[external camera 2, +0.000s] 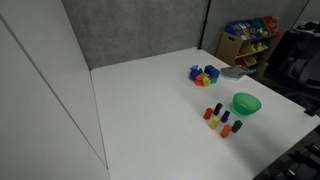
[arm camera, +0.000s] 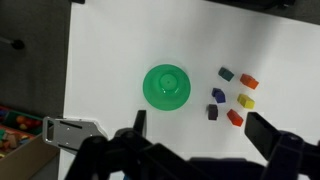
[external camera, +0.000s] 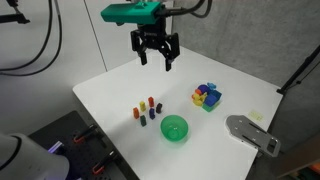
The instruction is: Put one green block in the bowl
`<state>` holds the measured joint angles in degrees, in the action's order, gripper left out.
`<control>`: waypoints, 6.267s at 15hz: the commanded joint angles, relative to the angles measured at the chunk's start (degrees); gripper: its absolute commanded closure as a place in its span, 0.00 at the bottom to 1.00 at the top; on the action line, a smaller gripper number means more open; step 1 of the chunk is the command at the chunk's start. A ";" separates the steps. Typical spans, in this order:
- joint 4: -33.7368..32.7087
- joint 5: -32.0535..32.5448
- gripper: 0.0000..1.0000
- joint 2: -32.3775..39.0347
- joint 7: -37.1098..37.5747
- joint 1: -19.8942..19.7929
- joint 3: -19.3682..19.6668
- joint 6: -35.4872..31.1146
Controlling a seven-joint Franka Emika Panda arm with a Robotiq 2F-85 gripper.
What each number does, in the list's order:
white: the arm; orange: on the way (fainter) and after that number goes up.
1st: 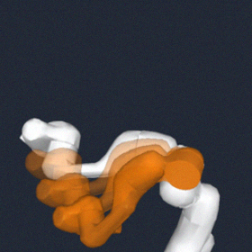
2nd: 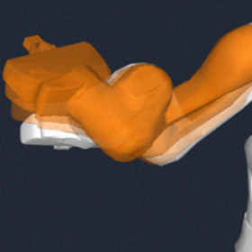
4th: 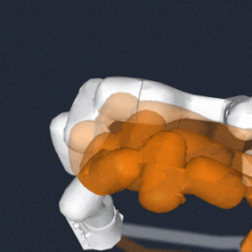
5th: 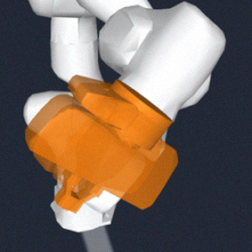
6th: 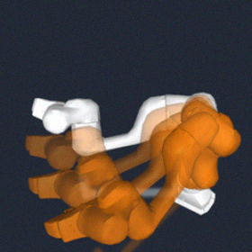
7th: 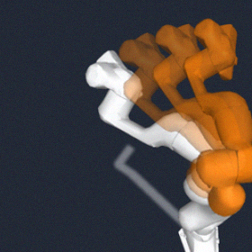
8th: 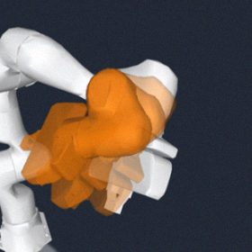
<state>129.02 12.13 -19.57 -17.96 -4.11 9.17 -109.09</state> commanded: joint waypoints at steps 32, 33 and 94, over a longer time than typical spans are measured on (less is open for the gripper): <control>19.53 -16.65 0.00 27.13 13.05 1.68 -6.43 -44.90; 19.45 -17.31 0.00 28.75 12.86 1.60 -6.79 -46.67; -8.73 -12.98 0.45 61.21 23.66 -2.97 2.71 -51.73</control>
<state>122.46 -1.52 40.25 7.40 -5.90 12.44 -161.90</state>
